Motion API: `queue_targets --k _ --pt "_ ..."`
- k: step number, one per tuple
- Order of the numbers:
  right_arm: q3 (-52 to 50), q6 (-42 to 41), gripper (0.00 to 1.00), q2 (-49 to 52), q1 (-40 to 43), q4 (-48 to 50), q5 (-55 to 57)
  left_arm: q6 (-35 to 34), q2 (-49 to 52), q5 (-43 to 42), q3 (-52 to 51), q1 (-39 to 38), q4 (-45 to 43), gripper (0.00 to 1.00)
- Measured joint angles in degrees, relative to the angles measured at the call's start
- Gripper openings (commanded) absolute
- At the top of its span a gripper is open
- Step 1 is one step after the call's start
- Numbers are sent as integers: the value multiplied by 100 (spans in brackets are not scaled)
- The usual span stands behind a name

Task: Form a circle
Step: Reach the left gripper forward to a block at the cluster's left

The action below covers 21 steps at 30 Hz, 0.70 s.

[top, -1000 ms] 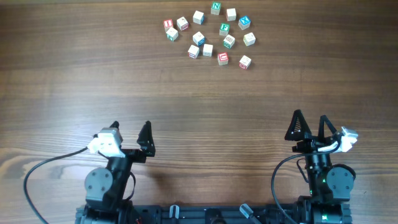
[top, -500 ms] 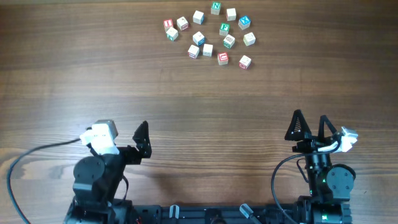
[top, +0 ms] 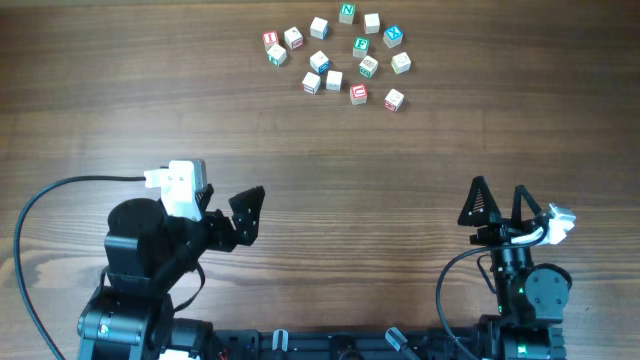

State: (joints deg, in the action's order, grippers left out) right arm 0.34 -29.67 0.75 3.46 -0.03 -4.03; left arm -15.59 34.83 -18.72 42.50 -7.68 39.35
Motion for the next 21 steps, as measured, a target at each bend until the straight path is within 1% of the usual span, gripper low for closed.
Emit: queue_targets --k 6,9,12,17,21 --pt "0 0 100 0 0 0 0 0 35 -229 4 0 -98 100" --pt "2 0 100 0 0 0 0 2 291 -289 162 0 -94 100" --pt "0 0 100 0 0 0 0 7 951 -334 680 0 -92 100" --pt "2 0 100 4 0 0 0 92 2535 -404 1895 -2 -50 100" --pt "2 0 100 4 0 2 0 664 3812 -557 2625 -98 0 100"
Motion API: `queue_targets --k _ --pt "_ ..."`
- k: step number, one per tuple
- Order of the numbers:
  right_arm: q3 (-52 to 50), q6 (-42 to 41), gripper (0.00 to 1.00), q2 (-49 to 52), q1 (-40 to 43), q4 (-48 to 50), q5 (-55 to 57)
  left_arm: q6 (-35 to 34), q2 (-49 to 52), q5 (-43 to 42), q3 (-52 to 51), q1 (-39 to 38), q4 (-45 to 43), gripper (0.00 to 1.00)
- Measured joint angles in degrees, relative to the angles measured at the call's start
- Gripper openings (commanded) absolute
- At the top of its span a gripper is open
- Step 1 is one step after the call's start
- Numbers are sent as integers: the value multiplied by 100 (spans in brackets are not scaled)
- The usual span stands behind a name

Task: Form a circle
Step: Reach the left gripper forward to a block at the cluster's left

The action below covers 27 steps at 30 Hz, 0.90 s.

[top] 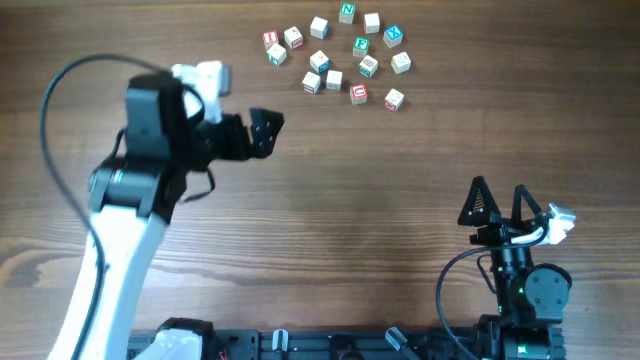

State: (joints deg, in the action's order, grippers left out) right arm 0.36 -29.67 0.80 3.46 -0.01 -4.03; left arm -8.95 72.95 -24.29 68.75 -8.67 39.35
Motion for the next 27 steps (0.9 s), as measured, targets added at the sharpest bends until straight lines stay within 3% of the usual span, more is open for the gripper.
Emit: queue_targets --k 10,21,27 --pt "0 0 100 7 0 0 0 522 2903 960 2376 -669 -205 100" --pt "0 0 100 4 0 -2 0 -588 4522 1591 3274 -748 -1567 95" --pt "0 0 100 4 0 -2 0 -994 5744 1620 4419 -765 -1513 91"
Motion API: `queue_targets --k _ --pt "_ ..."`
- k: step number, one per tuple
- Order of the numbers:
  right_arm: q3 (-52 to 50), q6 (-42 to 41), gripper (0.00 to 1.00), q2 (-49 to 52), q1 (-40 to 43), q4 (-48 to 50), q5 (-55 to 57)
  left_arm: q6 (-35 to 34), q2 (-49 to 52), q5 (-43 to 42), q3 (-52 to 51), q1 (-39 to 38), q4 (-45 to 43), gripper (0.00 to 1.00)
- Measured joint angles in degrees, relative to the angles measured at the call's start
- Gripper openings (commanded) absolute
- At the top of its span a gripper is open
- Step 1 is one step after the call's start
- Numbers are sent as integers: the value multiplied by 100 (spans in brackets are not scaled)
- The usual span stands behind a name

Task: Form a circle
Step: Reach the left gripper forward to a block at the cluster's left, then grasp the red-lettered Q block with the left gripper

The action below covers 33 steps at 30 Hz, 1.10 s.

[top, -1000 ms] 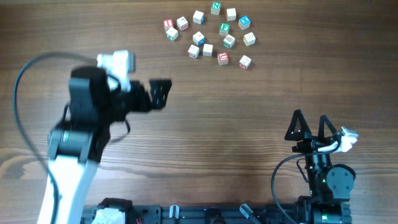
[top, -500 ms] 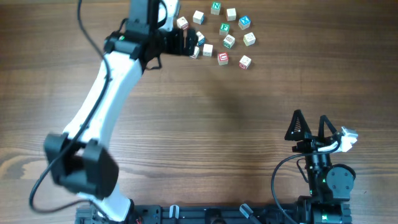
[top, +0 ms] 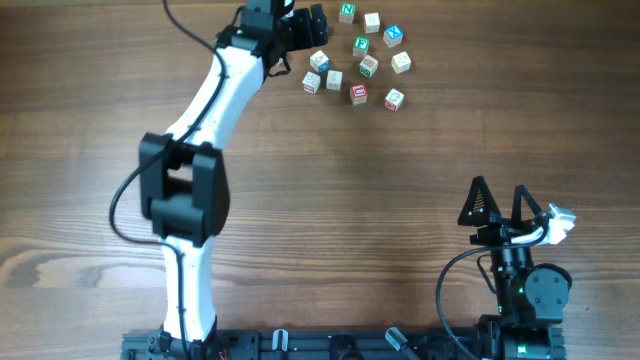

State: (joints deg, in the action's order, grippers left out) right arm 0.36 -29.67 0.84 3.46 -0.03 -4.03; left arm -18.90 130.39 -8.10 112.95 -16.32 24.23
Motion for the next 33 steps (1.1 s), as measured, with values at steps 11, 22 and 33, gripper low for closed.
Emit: queue_targets --k 11,22,33 --pt "-2 0 100 0 0 0 0 -396 1464 234 706 -433 -13 82" --pt "0 0 100 0 0 0 0 -577 1572 396 723 -431 -28 53" --pt "-2 0 100 0 0 0 0 -588 1574 398 728 -420 17 34"
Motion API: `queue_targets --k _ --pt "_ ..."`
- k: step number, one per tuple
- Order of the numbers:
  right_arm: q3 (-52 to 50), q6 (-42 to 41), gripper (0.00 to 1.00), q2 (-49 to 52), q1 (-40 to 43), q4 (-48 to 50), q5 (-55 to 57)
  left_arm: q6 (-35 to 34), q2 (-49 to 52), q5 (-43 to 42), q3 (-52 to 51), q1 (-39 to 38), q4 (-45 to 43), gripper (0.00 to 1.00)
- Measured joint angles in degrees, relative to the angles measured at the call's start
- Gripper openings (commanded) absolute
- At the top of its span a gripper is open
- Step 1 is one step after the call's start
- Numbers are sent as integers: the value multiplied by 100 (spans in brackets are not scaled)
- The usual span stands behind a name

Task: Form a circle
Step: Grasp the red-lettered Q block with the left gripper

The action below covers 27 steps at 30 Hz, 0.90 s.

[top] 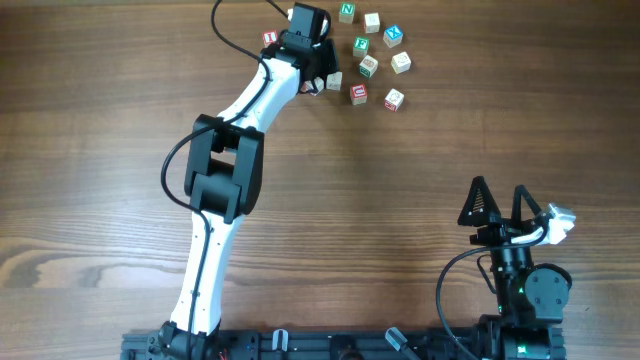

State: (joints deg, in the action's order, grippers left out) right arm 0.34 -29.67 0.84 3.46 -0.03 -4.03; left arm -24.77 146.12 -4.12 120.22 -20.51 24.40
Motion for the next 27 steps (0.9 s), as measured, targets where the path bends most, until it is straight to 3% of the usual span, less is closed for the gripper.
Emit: queue_targets --k 10,18,22,27 --pt "0 0 100 0 0 0 0 2 -9 2 28 72 26 33" --pt "2 0 100 0 0 0 0 72 -446 264 26 107 610 35" --pt "2 0 100 0 0 0 0 195 -1047 289 28 107 1185 35" --pt "0 0 100 0 0 0 0 350 -1799 302 31 107 2544 35"
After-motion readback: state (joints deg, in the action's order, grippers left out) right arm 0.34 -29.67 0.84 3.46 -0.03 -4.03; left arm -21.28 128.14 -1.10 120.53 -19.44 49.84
